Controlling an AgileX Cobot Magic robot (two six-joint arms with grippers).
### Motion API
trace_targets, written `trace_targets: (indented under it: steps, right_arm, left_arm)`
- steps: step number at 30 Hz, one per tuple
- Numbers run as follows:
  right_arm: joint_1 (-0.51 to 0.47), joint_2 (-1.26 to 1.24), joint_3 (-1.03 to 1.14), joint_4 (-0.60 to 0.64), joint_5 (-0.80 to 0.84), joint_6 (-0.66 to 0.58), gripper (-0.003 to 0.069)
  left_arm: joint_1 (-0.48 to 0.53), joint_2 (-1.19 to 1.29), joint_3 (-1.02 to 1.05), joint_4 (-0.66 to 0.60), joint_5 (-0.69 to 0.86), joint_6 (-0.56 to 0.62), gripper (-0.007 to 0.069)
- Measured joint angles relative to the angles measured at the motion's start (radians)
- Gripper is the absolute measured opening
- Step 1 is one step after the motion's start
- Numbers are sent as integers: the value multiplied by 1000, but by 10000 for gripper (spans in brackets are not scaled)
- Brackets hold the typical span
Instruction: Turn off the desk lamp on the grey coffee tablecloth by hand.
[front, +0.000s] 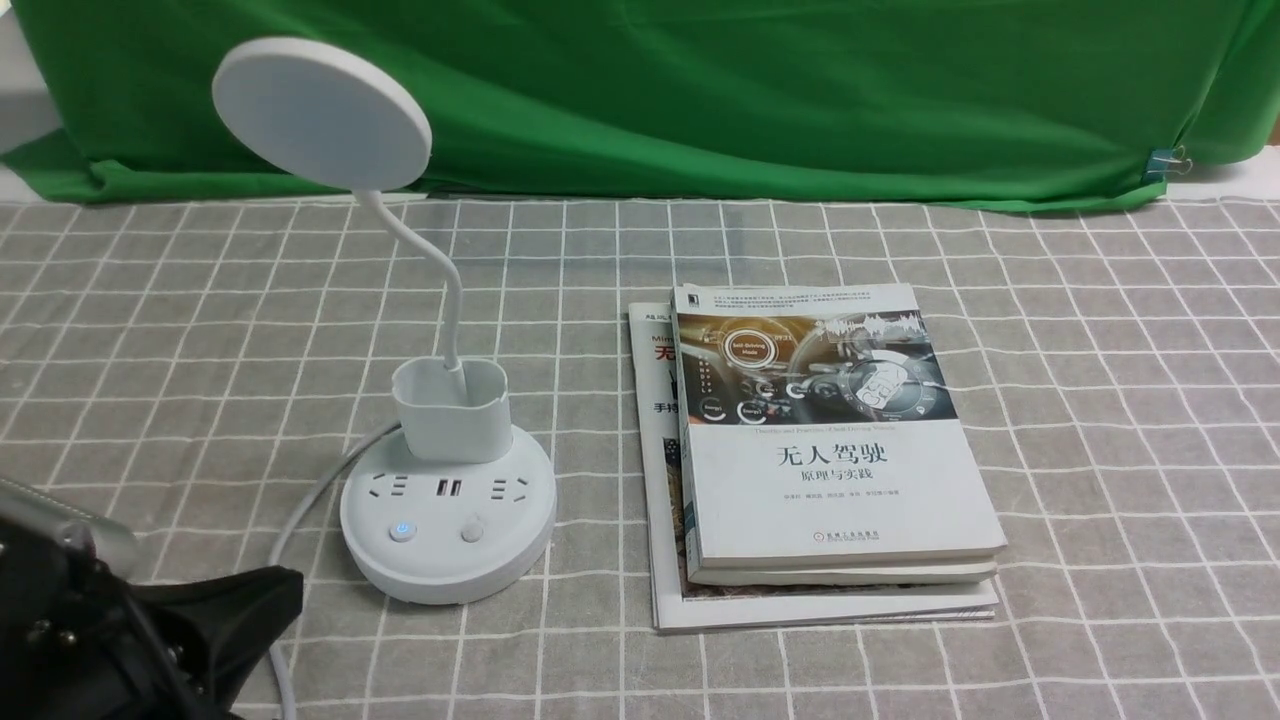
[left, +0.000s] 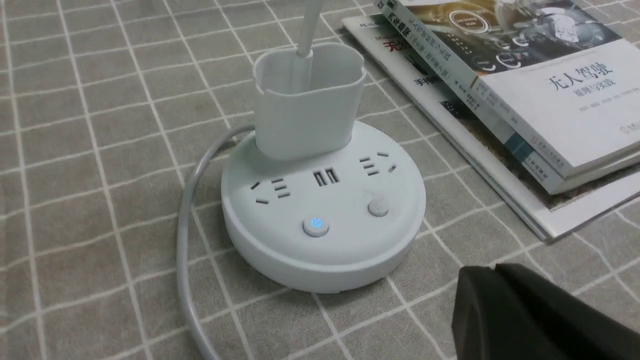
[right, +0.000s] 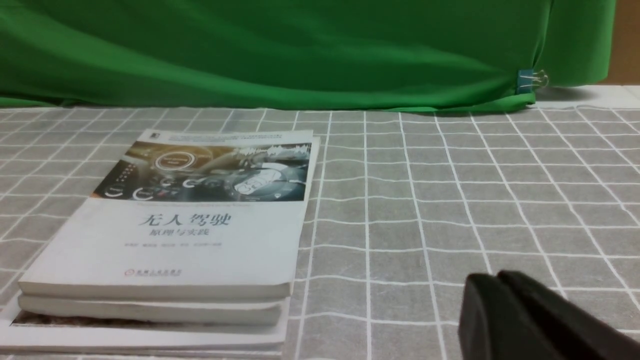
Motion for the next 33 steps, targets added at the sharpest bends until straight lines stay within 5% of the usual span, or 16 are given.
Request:
trace_targets:
  steps: [8, 14, 19, 26, 33]
  right_arm:
    - [0, 0, 0, 0, 0, 0, 42]
    - [0, 0, 0, 0, 0, 0, 42]
    - [0, 0, 0, 0, 0, 0, 42]
    - [0, 0, 0, 0, 0, 0, 42]
    - [0, 0, 0, 0, 0, 0, 42]
  left_arm:
    - [60, -69, 50, 76, -121, 49, -2]
    - [386, -402, 178, -31, -145, 159, -1]
    - [549, -586, 244, -96, -99, 175, -1]
    - [532, -634, 248, -122, 85, 176, -1]
    - [505, -635, 248, -129, 94, 179, -1]
